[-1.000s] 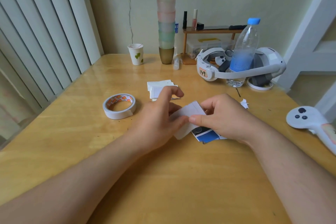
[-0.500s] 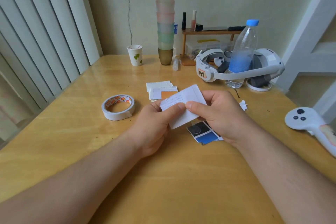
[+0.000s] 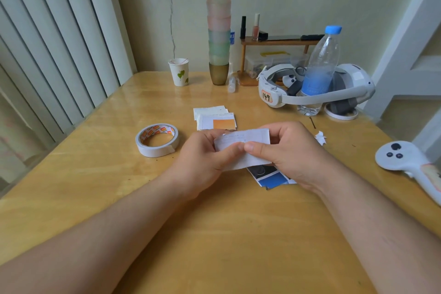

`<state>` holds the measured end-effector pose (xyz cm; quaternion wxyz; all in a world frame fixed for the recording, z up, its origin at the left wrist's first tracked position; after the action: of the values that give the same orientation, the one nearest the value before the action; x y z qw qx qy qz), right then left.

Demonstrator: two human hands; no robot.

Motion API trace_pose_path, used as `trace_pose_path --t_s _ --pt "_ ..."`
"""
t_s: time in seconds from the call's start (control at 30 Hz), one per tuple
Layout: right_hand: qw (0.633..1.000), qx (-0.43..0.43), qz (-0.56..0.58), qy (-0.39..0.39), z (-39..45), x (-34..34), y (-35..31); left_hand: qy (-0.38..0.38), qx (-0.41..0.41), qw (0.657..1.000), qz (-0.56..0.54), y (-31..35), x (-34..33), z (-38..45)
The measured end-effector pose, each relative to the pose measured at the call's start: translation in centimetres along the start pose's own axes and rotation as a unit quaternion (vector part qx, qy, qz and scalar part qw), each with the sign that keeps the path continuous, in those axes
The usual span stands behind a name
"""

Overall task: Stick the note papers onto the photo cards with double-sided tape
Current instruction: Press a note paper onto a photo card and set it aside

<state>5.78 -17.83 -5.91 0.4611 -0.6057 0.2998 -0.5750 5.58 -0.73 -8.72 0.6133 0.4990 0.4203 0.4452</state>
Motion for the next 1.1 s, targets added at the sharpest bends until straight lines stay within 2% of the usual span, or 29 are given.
trace_pose_path --t_s 0.17,0.33,0.53,0.8,1.1 --pt "0.999 0.004 0.005 0.037 0.2 0.3 0.1 0.025 0.042 0.996 -0.079 -1.0 -0.2 0.3" --pt "0.998 0.000 0.031 0.050 0.2 0.3 0.2 0.037 0.031 0.998 -0.031 -1.3 0.6 0.6" --pt "0.997 -0.004 0.071 0.027 -0.1 -0.4 -0.2 0.046 -0.012 0.999 -0.013 -0.5 0.7 0.5" --pt "0.997 0.007 0.009 0.081 0.2 -0.2 0.1 0.025 0.017 1.000 0.003 -0.8 0.7 0.4" --pt "0.998 -0.008 0.045 0.034 0.2 -0.5 0.4 0.030 0.006 1.000 -0.005 -0.1 0.9 0.2"
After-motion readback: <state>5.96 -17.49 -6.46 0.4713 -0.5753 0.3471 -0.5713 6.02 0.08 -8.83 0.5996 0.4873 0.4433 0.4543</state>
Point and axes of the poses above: each hand's wrist, its own z-axis towards the middle knuckle, its own x-axis out of the back of the hand, y = z × x, the point moved 6 cm from there along z, towards the middle knuckle, and after that the axes turned 8 degrees about -z, right-handed, at the moved point
